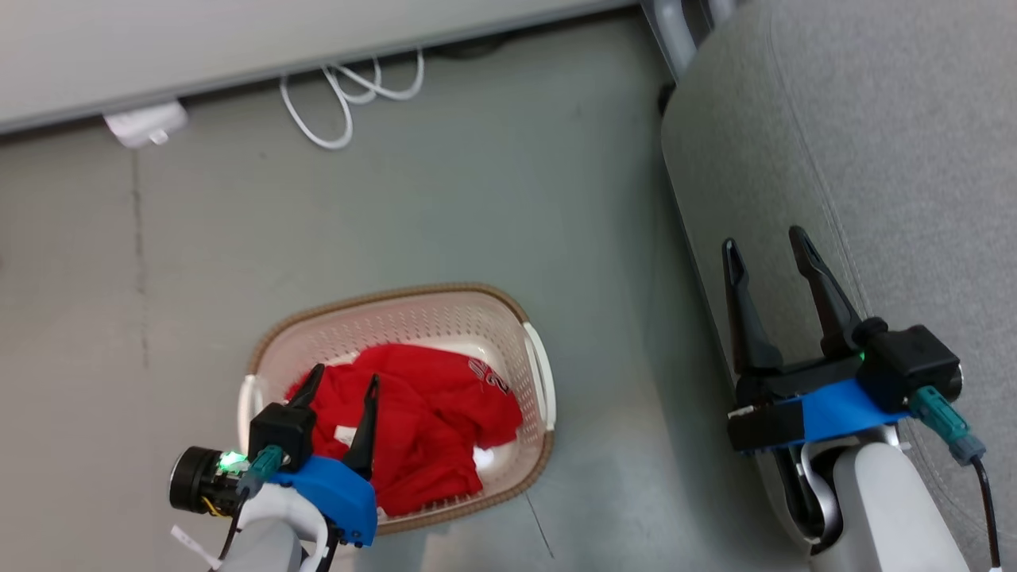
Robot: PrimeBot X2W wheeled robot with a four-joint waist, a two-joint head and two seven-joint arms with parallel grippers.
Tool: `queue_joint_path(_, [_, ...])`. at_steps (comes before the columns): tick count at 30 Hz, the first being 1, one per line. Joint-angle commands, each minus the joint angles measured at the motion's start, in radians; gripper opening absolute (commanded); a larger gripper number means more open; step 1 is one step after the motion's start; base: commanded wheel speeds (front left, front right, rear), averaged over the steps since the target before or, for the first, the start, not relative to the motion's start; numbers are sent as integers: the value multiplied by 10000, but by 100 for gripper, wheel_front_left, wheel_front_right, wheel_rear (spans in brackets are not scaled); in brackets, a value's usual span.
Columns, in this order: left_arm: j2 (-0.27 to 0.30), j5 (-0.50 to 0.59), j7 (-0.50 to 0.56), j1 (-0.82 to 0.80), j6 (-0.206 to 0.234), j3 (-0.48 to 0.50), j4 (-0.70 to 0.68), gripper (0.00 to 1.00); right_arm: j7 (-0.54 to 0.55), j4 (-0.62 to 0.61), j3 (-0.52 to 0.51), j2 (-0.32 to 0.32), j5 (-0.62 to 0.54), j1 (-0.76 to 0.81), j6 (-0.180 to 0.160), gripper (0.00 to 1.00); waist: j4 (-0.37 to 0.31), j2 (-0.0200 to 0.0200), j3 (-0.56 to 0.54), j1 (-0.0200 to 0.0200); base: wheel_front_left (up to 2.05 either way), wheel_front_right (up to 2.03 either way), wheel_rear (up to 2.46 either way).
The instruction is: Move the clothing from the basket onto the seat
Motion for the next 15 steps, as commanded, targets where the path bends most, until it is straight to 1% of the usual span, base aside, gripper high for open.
queue_joint_path(1, [98,55,70,-311,-64,-27,261,100,-73,37,78,-17,84,-293,-5,100,-664,-1,1090,-2,0,0,0])
queue_joint_path(4, [172,111,300,-850,-185,-154,1074,100,-249,185,242,-10,289,-555,-5,100,-964,-1,1636,-2,0,0,0])
queue_joint_path(8, [316,195,572,-1474,-214,-252,2120,100,-443,318,518,-12,591,-908,-5,100,-1415,-1,2343,-2,0,0,0])
queue_joint_path(10, [469,228,704,-1774,-270,-262,2638,100,-522,387,685,-12,763,-1056,-5,100,-1675,-1,2685,-2,0,0,0])
queue_joint_path(15, [744,167,865,-2520,-136,-170,3588,100,-680,478,974,-10,1212,-1383,-5,100,-2190,-1,3497,-2,0,0,0])
